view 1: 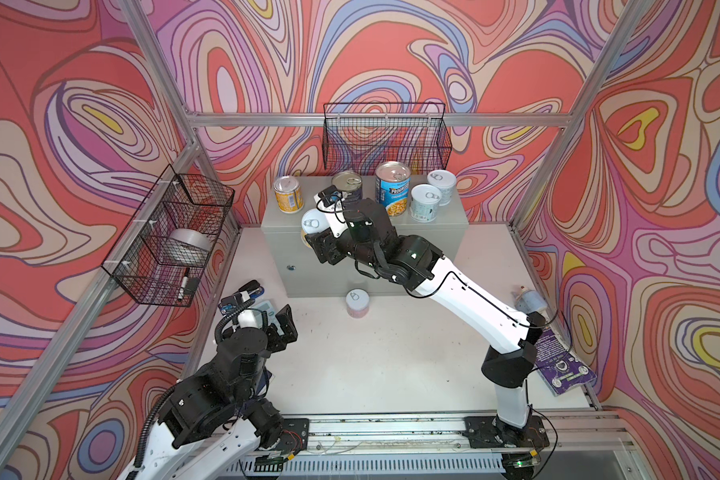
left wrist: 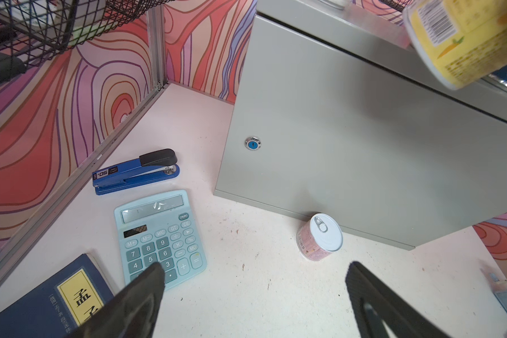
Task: Place and organize the canned foods onto the counter
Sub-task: 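Carry the yellow-labelled can over the cabinet top beside the yellow can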
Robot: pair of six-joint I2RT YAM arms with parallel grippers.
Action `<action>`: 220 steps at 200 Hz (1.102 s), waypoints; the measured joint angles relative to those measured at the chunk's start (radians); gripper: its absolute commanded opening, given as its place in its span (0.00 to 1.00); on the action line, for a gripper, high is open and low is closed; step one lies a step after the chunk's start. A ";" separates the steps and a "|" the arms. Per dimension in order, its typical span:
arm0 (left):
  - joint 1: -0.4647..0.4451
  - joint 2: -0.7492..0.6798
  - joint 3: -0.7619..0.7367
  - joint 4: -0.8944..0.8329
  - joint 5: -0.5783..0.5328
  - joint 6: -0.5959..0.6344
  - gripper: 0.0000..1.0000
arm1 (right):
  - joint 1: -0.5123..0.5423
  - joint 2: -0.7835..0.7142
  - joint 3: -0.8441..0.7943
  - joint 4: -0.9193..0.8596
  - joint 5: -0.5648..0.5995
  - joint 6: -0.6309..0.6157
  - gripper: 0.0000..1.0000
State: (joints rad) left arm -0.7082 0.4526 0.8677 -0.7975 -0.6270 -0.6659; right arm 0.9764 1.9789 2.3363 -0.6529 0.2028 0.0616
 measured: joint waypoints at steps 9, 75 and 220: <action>0.000 0.000 0.000 0.000 -0.001 0.000 1.00 | 0.000 0.000 0.005 0.009 0.003 -0.006 0.56; 0.000 0.000 0.000 0.000 -0.003 0.000 1.00 | -0.005 0.012 0.023 0.088 0.045 -0.053 0.56; 0.000 -0.013 0.000 -0.036 -0.010 0.000 1.00 | -0.027 0.075 0.012 0.183 0.077 -0.109 0.57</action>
State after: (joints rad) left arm -0.7082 0.4397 0.8677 -0.8337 -0.6373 -0.6659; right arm 0.9493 2.0541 2.3486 -0.4702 0.2798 -0.0471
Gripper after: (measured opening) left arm 0.999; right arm 0.742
